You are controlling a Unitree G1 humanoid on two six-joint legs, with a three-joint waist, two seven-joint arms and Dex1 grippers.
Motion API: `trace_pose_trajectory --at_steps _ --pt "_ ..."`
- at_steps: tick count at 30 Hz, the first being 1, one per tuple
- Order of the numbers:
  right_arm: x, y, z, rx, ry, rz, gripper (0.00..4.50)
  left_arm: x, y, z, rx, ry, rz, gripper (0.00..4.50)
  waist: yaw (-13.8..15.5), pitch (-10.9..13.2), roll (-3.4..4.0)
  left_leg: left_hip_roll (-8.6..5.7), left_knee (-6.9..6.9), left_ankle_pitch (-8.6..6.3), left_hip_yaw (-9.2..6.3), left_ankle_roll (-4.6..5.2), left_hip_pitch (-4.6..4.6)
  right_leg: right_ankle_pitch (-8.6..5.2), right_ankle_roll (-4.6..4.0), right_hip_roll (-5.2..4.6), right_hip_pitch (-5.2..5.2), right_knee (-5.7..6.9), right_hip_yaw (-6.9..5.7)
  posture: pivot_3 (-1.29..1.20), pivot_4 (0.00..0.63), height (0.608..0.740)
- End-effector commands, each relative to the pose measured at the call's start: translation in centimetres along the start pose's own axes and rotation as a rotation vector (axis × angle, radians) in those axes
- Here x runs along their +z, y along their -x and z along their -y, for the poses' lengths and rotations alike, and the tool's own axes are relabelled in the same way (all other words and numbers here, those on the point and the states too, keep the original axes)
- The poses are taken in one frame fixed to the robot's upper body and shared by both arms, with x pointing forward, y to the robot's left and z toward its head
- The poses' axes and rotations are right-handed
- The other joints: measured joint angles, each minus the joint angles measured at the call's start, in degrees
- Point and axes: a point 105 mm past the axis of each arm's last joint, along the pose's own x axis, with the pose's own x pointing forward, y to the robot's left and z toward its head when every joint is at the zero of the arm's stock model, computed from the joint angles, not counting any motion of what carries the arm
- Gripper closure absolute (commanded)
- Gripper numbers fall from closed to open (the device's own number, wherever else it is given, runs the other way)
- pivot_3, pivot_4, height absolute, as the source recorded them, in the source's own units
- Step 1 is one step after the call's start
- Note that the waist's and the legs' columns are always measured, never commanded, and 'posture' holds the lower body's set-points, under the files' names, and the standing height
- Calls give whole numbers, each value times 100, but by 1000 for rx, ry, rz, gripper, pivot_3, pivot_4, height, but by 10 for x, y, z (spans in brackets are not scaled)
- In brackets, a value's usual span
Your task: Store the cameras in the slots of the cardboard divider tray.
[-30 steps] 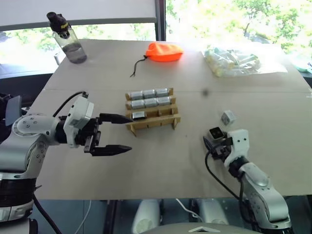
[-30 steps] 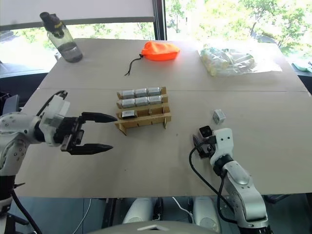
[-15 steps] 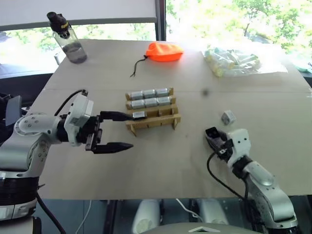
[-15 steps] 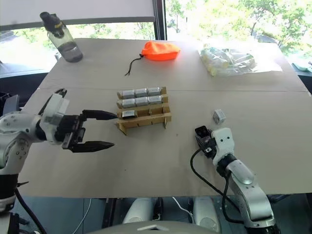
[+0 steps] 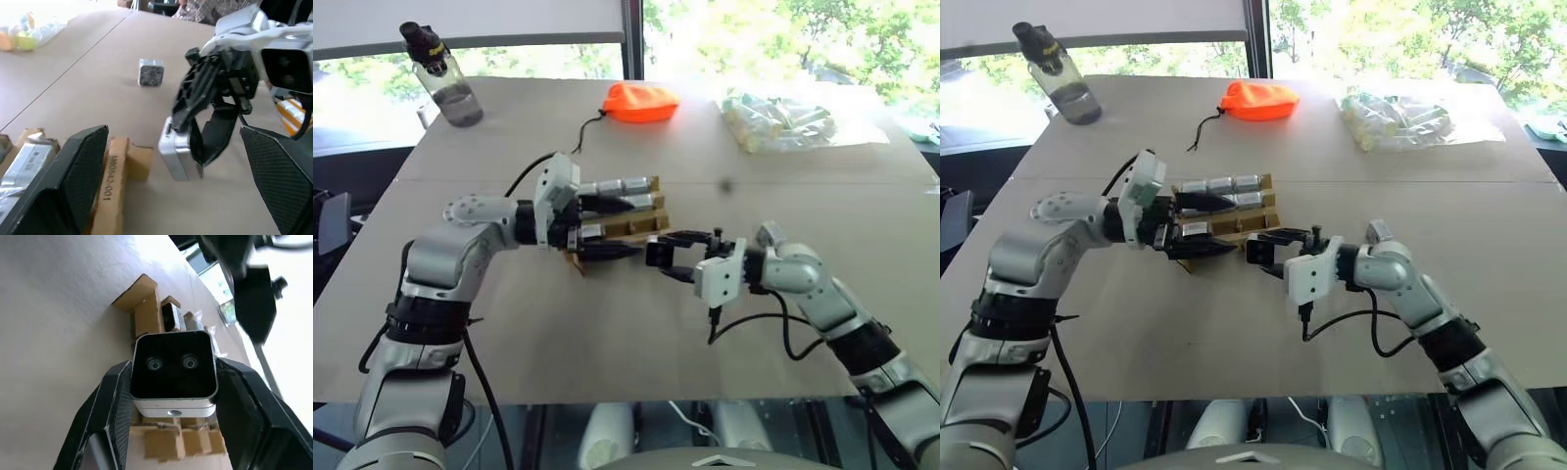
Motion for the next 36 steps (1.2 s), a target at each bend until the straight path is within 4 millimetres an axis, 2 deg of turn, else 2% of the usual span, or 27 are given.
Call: trace_pose_trajectory --at_steps 1,5,13,21,25,30,32,33,35,36 --pt "8 -6 13 -39 97 53 2614 -3 0 1 -25 18 -44 0 0 0 0 1 -1 0 0 0 0 0 0 -2 0 0 -1 0 150 726" --pt "10 -12 19 -61 133 59 2614 -13 3 5 -46 36 -115 0 -2 1 1 2 -2 0 -3 -1 -1 0 0 -3 -4 4 -4 0 150 726" --pt "12 -19 13 -31 202 73 2614 -11 1 2 -44 36 -124 0 1 1 1 3 3 1 -1 -2 3 0 0 -5 -3 15 -1 0 150 726" --pt "14 -24 11 -23 174 87 2614 -9 -1 7 -68 69 -124 0 -25 1 1 4 3 1 -1 -2 2 0 0 -5 -4 14 -1 0 150 726" --pt "14 -26 14 -30 191 87 2614 -10 1 8 -81 79 -130 1223 -47 1 1 4 3 1 -1 -2 3 0 0 -6 -4 15 -1 0 150 726" --pt "9 -25 13 -20 192 82 2614 -12 2 11 -97 76 -143 3510 -94 1 1 4 3 1 -1 -2 2 0 0 -6 -4 14 -1 0 150 726" --pt "9 -24 11 -9 172 87 2614 -12 2 10 -91 76 -140 3754 -100 1 1 4 2 1 -1 -2 2 0 0 -6 -4 14 0 0 150 726" --pt "10 -23 6 25 123 93 1814 -12 2 9 -90 74 -140 3755 -102 1 1 5 2 1 -2 -2 1 0 0 -6 -4 14 -1 0 150 726" --pt "11 -20 0 66 45 96 1214 -12 3 9 -94 68 -137 3755 -101 1 1 5 2 1 -1 -2 3 0 0 -7 -3 14 0 0 150 726" --pt "12 -20 -2 78 14 97 764 -12 3 9 -96 67 -134 3755 -95 1 1 7 2 1 -3 -2 2 0 0 -7 -3 14 -2 0 150 726"
